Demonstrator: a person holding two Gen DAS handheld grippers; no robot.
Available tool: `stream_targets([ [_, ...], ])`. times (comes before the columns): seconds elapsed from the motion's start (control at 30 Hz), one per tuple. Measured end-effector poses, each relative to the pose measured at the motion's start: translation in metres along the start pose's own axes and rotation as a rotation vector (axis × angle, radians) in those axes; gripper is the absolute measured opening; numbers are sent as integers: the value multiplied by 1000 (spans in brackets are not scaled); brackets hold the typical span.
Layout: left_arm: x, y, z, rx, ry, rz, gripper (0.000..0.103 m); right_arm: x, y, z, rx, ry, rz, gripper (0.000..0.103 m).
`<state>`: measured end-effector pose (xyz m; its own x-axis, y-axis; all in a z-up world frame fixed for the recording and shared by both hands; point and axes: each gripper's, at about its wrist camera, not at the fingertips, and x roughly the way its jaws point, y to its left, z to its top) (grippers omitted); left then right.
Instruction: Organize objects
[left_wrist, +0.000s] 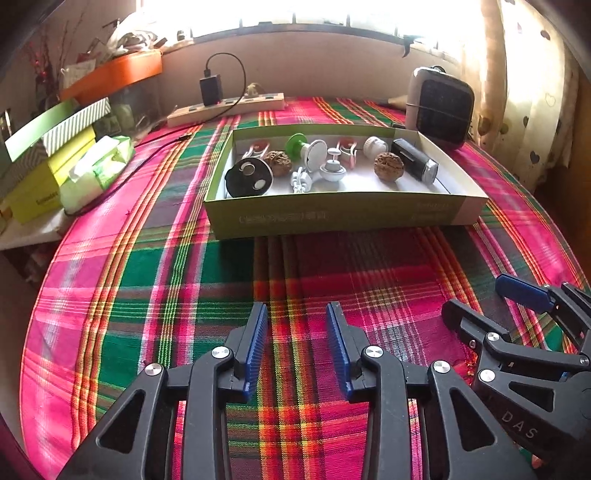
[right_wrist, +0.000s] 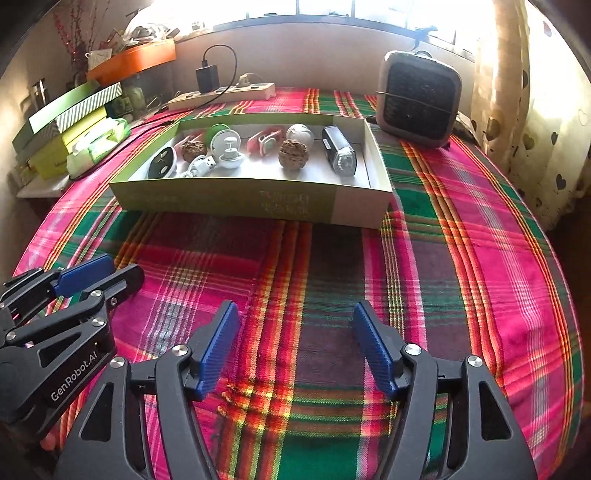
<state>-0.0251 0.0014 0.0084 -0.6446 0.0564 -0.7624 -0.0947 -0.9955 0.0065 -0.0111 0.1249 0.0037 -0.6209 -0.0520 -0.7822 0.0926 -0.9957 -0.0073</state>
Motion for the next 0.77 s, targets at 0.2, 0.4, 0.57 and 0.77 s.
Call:
stream_targets([
  [0.2,0,0,0,-1,0,-1,31,0,0,0,0,0,1,67],
  [0.4,0,0,0,0,0,-1,31,0,0,0,0,0,1,67],
  [0.57,0,0,0,-1,0,-1,31,0,0,0,0,0,0,67],
  [0.77,0,0,0,-1,0,-1,31,0,0,1,0,1,0,67],
])
